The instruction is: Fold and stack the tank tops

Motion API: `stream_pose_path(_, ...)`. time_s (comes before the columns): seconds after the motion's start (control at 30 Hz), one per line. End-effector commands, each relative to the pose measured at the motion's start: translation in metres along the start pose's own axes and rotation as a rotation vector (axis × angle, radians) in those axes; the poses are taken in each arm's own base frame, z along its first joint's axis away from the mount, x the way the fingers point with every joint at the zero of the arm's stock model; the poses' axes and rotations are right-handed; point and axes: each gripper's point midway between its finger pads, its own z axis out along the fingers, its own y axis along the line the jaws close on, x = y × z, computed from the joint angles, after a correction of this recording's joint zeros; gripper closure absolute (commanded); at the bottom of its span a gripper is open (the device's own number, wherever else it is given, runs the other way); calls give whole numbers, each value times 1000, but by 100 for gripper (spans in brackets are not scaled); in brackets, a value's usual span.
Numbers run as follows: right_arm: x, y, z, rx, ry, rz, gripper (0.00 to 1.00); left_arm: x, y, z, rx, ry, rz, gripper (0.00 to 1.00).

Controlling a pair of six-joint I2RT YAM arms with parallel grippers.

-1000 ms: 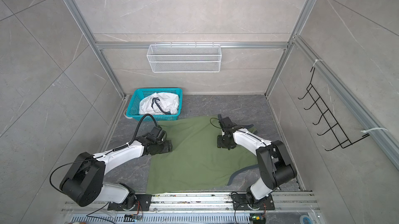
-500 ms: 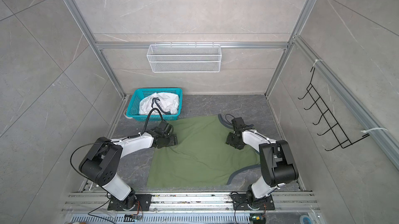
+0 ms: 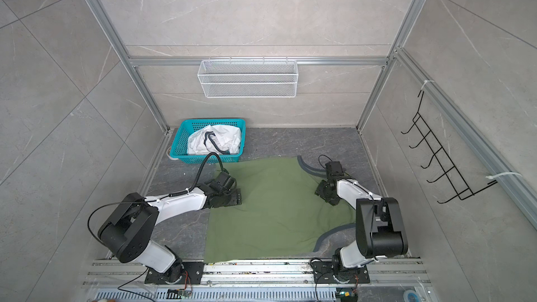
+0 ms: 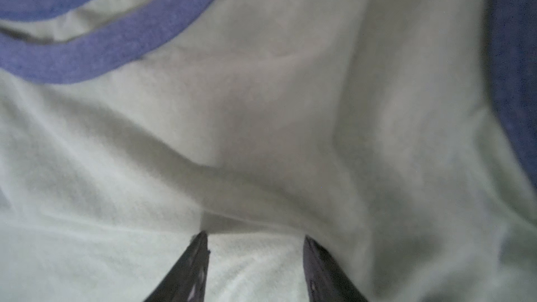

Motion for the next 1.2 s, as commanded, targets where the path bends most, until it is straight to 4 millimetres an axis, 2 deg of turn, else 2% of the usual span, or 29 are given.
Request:
stream_pose_path(0.0, 13, -33, -3, 89, 23, 81, 45, 30, -2, -1, 14, 89, -6, 18)
stream_pose_path(0.1, 6, -32, -8, 67, 10, 81, 45, 24, -12, -8, 50, 71, -3, 18)
stream_pose_path(0.23, -8, -8, -21, -33, -14, 14, 45, -15, -14, -38, 33, -43, 19, 18)
stream_pose_path(0.3, -16, 16, -34, -133, -43, -33, 45, -43, -2, -55, 26, -118, -17, 18)
stream_pose_path(0.37, -19, 37, -44, -190, -63, -86, 45, -67, 19, -66, 29, -185, -96, 19)
stream_pose_path(0.5, -22, 82, -53, -281, -85, -186, 45, -104, 48, -72, 109, -306, -240, 22)
stream_pose_path(0.6, -24, 104, -53, -323, -81, -207, 45, -122, 62, -65, 145, -336, -309, 27)
stream_pose_path(0.77, -26, 123, -53, -373, -84, -221, 45, -144, 76, -45, 162, -361, -329, 38)
stream_pose_path(0.9, -24, 126, -53, -382, -81, -229, 45, -155, 78, -26, 186, -353, -329, 43)
stream_pose_path(1.17, -24, 123, -50, -362, -85, -237, 45, -152, 69, 14, 231, -267, -340, 50)
